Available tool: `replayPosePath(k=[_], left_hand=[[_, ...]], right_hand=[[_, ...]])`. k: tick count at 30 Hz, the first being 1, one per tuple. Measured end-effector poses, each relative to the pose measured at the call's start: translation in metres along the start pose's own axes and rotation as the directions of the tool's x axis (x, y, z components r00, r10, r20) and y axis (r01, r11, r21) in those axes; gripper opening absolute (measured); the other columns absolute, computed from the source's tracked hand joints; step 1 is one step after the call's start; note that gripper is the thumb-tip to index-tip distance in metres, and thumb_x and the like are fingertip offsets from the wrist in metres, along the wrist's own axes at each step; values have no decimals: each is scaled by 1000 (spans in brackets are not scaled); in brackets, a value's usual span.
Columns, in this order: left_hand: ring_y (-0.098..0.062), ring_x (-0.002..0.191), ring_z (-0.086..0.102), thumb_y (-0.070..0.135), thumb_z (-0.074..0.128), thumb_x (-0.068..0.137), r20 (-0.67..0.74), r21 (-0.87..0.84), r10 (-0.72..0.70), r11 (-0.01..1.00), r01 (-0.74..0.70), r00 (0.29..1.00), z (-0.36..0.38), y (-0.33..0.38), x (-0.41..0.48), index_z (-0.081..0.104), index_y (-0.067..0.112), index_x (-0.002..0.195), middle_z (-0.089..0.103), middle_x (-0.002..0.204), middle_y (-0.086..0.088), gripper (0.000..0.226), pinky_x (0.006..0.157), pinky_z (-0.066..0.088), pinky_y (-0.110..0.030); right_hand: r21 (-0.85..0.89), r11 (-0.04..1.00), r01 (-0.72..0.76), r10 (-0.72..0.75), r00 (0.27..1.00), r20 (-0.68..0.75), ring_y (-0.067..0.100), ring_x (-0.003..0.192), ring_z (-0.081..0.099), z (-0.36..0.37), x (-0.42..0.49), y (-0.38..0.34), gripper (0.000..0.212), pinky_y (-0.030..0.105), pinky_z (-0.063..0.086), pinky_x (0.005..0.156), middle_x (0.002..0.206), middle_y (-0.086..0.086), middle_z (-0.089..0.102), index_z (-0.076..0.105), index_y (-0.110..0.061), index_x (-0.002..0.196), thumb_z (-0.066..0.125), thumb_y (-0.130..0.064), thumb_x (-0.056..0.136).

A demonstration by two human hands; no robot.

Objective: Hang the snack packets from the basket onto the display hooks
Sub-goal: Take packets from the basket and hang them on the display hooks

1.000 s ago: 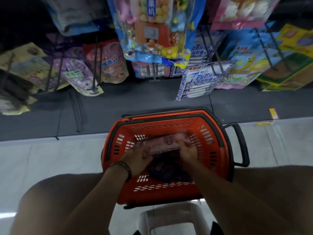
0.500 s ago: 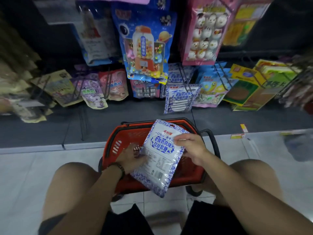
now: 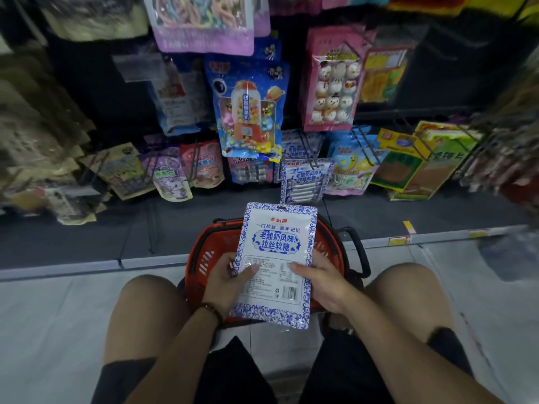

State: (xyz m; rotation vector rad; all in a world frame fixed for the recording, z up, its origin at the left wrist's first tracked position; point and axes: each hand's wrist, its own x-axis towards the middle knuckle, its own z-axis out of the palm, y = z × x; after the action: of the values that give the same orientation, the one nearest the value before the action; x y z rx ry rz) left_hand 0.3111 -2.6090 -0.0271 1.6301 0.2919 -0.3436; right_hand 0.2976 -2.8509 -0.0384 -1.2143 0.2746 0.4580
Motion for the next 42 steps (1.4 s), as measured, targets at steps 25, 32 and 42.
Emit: replayPosePath(k=[25,32,42], left_hand=[[-1,112,70,38,72,100,110,-69,11,998,-4,994,6,42,17,77,31,117,80,106,25,19,84,56,-21],[-10,114,76,31,64,107,99,-90,110,991,-101,989,7,58,29,72,28,133,79,125,11,28,93,63,-28],[-17,95,75,29,73,102,27,243,267,933,-265,963,27,65,61,76,11,109,79,97,-1,19,87,62,-44]], right_hand=[[-307,920,244,-300,942,-150,24,121,73,2,18,-48,24,55,50,116,125,4,79,73,-19,129,67,-18,105],[-296,918,264,-330,922,-201,16,111,77,-1,23,-54,23,40,57,107,117,-2,82,75,-22,118,64,-6,105],[-413,858,304,-430,866,-256,16,96,78,-38,35,-65,23,40,59,91,101,0,84,78,-24,104,77,-3,95]])
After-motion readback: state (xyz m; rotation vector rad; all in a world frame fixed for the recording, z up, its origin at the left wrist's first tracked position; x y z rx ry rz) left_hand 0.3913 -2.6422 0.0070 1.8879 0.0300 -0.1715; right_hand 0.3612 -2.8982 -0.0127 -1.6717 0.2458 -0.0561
